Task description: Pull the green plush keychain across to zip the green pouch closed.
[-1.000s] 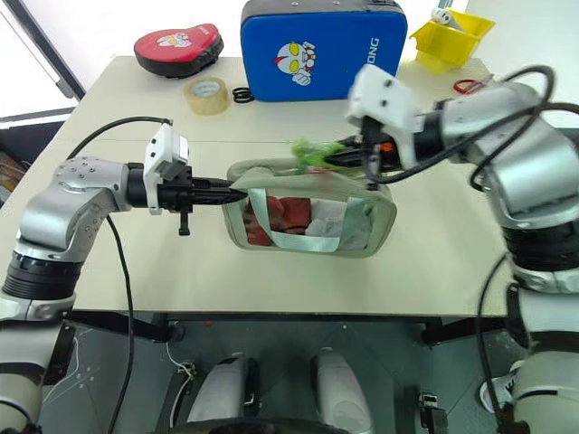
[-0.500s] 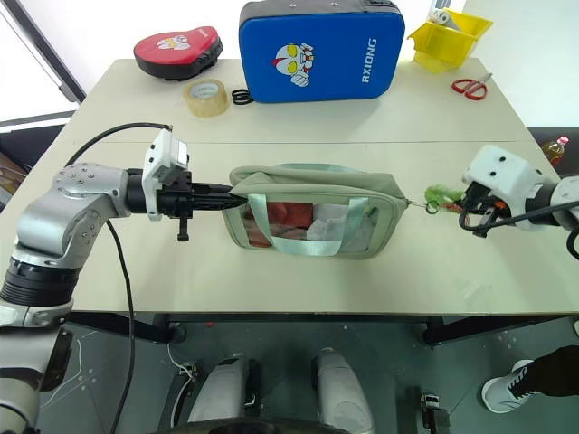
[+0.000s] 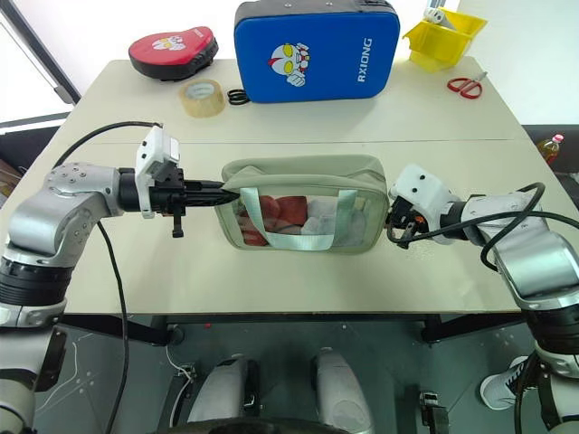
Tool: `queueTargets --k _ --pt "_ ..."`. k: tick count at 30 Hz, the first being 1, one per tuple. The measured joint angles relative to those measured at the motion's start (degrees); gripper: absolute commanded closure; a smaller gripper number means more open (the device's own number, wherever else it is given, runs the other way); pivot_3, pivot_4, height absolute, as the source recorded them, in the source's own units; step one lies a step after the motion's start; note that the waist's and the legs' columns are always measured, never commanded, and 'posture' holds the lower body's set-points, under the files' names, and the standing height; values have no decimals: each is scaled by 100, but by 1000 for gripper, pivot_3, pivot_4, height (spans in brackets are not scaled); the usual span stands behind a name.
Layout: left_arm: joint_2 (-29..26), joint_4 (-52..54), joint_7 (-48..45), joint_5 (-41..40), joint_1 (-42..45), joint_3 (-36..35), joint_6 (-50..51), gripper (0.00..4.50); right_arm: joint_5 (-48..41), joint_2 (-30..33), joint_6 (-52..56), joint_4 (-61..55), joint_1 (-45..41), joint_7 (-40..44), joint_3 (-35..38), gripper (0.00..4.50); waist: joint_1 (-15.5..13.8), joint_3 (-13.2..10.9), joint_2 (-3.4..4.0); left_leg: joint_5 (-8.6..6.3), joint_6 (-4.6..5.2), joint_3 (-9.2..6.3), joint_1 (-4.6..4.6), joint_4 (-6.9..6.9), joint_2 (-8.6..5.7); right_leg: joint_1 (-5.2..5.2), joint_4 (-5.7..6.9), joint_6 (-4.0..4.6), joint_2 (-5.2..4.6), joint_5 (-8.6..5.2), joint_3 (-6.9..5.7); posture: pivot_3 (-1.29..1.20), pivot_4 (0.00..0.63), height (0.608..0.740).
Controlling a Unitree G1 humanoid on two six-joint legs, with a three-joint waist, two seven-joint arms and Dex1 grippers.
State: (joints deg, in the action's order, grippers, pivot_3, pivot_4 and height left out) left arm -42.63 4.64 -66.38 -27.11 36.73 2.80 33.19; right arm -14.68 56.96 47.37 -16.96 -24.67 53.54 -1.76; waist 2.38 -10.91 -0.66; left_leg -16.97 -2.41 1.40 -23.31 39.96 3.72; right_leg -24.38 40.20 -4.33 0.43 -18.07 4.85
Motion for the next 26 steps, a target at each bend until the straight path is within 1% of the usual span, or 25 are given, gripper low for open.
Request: queueTargets --k 1,5,6,8,9,10,13,15,16,17,19,22,26 --pt "-11 10 -1 -8 -1 0 5 4500 -66 49 31 26 -8 56 58 2440 2 0 0 0 0 0 1 0 0 0 0 0 0 0 0 0 150 737" --pt "-75 59 -20 -57 -41 -17 7 4500 -400 463 -93 140 115 439 776 235 0 0 0 -1 1 -1 0 -2 0 0 -2 0 0 0 -2 0 150 737" --pt "-96 63 -44 -60 -41 -17 3 4500 -433 558 -197 197 181 528 947 23 1 -1 0 -1 1 0 -1 -3 0 0 -3 0 0 0 -2 0 150 737" --pt "-112 59 -99 -69 -26 -14 3 4500 -493 656 -382 315 318 673 1189 23 8 -1 -1 0 1 1 0 -3 0 0 -3 0 0 0 -1 0 150 737" --pt "-116 50 -141 -103 15 -9 55 3710 -569 670 -524 409 430 801 1329 0 6 -1 -2 -1 1 -1 0 -2 0 0 -3 0 2 0 -2 0 150 737" --pt "-132 44 -189 -118 50 -9 137 3445 -621 667 -617 475 479 883 1394 0 11 -1 -2 0 1 1 0 -2 0 0 -3 0 2 0 -1 0 150 737" --pt "-241 58 -362 -413 276 -108 405 1927 -828 607 -787 574 484 1006 1585 0 15 -2 -2 0 1 0 0 -2 0 0 -3 0 2 0 -1 0 150 737" --pt "-389 131 -461 -707 370 -379 568 925 -1007 531 -826 528 471 1044 1686 0 21 -3 -3 -1 1 -1 -1 -3 1 0 -3 0 3 0 -2 0 150 737" --pt "-523 187 -504 -838 361 -533 645 339 -1097 480 -829 466 476 1063 1723 0 30 -3 -3 -1 1 -1 0 -5 2 -1 -3 0 3 0 -1 0 150 737" --pt "-659 241 -537 -942 331 -713 693 27 -1174 450 -839 390 496 1086 1741 0 30 -3 -2 -1 1 -1 0 -7 2 -2 -3 -1 2 0 -1 0 150 737" --pt "-930 335 -586 -1090 107 -1102 758 27 -1340 355 -872 216 513 1097 1797 0 28 -3 -1 -1 1 -1 2 -8 2 -2 -3 -1 2 -1 -2 0 150 737" --pt "-1293 447 -615 -977 -893 -1568 521 27 -1682 200 -897 -132 548 1085 1929 0 18 -1 3 0 0 1 4 -11 2 -2 -3 0 -1 -1 -1 0 150 737" --pt "-1291 665 -447 -971 -2013 -1881 491 27 -1854 191 -901 -492 745 1030 2032 0 -42 -10 -16 0 0 -2 -5 -2 3 -1 -4 0 -8 -1 -10 0 150 737"
